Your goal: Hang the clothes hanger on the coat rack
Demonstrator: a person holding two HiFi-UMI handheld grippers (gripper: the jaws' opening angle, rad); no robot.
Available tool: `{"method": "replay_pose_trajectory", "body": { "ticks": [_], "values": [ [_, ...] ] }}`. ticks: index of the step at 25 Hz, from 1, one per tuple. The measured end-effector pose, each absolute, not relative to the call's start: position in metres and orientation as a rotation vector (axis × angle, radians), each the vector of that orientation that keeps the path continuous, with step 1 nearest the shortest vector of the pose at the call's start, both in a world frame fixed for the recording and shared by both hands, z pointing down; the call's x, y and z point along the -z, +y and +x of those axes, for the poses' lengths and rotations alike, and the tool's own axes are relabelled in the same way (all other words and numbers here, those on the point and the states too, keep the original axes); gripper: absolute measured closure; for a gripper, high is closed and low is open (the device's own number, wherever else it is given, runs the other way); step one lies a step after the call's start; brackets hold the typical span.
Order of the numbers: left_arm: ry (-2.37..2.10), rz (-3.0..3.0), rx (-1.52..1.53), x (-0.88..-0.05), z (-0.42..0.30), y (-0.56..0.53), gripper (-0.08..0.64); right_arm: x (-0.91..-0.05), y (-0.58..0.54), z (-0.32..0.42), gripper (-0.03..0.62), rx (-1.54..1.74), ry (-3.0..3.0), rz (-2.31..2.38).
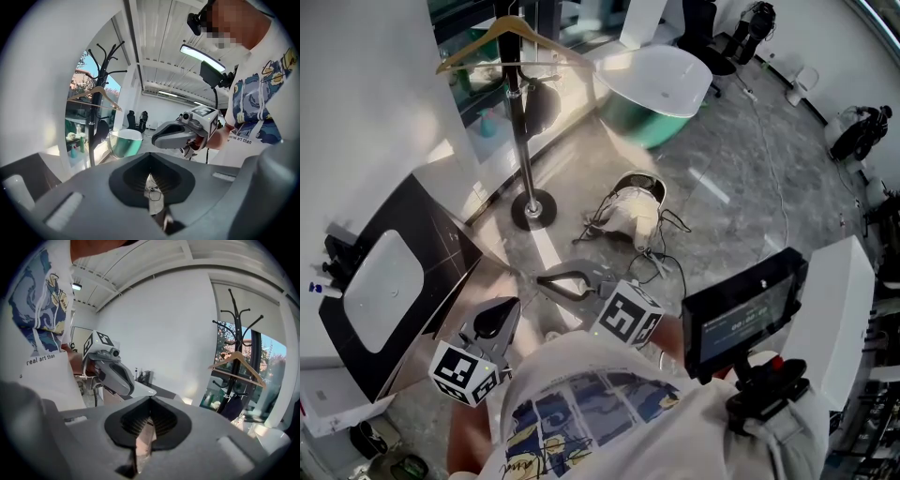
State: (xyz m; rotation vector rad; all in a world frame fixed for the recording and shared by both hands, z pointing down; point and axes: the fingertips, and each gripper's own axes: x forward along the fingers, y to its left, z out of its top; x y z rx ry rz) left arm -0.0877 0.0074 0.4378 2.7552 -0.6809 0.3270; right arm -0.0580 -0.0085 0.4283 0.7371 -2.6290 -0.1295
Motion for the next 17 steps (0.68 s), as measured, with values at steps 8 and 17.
{"method": "replay_pose_trajectory", "body": {
  "ticks": [8, 17],
  "values": [
    [-0.695, 2.741, -0.325, -0.4376, -0.0928, -0.0012, 0.558, -0.4292, -0.0165, -0.0638, 0.592, 0.132, -2.624, 0.718],
    [-0.679, 2.743, -0.311, -0.4433, -0.0916, -0.0017, 0.558, -0.4327, -0.0182, -0.0628, 0.592, 0.130, -2.618, 0.714]
  ]
}}
